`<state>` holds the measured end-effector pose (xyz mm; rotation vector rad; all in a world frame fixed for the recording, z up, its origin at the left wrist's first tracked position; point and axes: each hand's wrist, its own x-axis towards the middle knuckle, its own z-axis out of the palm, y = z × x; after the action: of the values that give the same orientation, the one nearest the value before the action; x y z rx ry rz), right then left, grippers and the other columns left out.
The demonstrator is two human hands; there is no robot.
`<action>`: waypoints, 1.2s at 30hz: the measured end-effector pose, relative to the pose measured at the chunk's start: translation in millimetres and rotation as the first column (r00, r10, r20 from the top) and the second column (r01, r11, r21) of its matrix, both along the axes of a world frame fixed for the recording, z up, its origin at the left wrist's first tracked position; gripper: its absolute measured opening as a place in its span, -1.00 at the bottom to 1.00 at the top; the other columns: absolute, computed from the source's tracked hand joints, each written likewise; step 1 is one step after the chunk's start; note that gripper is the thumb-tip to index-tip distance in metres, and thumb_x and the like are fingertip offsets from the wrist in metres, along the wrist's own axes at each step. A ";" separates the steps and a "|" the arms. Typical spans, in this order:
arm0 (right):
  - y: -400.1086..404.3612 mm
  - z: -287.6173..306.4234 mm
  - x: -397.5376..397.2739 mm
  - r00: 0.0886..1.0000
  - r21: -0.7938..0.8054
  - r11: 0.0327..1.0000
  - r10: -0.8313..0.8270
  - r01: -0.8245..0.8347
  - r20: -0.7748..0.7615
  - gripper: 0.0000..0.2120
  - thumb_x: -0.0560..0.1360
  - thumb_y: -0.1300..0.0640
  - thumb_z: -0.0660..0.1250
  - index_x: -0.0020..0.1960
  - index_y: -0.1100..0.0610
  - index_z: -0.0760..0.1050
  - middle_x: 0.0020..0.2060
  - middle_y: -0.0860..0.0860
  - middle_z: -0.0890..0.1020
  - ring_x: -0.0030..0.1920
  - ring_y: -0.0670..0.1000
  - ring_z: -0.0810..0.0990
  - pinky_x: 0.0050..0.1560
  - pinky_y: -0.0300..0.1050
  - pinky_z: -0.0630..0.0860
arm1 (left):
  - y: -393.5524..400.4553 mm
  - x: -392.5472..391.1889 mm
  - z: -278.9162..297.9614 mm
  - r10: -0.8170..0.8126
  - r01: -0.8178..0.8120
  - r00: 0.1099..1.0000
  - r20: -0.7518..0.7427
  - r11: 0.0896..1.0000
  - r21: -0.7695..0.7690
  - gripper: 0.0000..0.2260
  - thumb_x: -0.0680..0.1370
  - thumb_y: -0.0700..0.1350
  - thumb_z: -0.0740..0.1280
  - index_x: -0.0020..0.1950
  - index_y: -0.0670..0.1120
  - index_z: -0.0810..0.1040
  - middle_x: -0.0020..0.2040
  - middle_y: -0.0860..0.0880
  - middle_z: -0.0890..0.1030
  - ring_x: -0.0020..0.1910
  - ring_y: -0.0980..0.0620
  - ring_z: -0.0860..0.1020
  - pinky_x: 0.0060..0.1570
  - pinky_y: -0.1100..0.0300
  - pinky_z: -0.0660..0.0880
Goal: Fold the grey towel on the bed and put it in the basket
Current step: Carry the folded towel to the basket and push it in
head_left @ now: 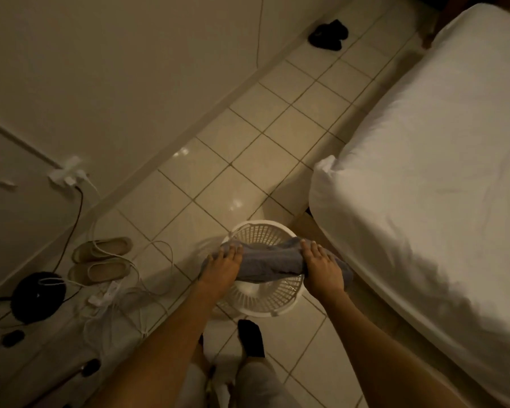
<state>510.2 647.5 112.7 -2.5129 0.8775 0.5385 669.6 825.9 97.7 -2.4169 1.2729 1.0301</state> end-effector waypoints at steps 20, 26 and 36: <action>85.1 -104.3 21.3 0.767 0.152 0.757 -0.598 0.636 -0.234 -0.29 0.54 0.16 0.24 0.55 0.05 -0.10 0.54 0.10 0.02 0.48 0.16 0.19 0.31 0.09 0.39 | 1.4 51.8 -125.3 -0.014 -0.017 0.947 -0.321 0.996 -0.093 -0.47 0.59 -0.13 0.22 0.53 -0.13 0.16 0.52 -0.13 0.26 0.46 -0.20 0.29 0.37 -0.09 0.33; 87.3 -110.1 22.9 0.724 0.171 0.707 -0.641 0.686 -0.254 -0.27 0.53 0.16 0.24 0.55 0.02 -0.13 0.52 0.13 0.10 0.36 0.20 0.38 0.18 0.06 0.48 | -11.1 63.2 -124.9 -0.043 0.007 0.928 -0.370 0.995 -0.098 -0.46 0.59 -0.14 0.22 0.54 -0.16 0.13 0.52 -0.16 0.24 0.47 -0.23 0.26 0.39 -0.10 0.31; 93.3 -113.9 39.1 0.664 0.221 0.629 -0.729 0.745 -0.163 -0.28 0.52 0.08 0.29 0.54 0.00 -0.05 0.50 0.14 0.19 0.26 0.29 0.46 0.13 0.12 0.53 | -19.7 62.0 -113.2 0.132 -0.231 0.863 -0.487 0.961 -0.149 -0.51 0.58 -0.19 0.26 0.50 -0.18 0.25 0.42 -0.20 0.41 0.37 -0.19 0.41 0.31 0.09 0.37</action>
<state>549.4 740.9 -1.2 -1.6635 1.6168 0.4014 731.6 806.2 -15.6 -2.5707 1.3613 1.7101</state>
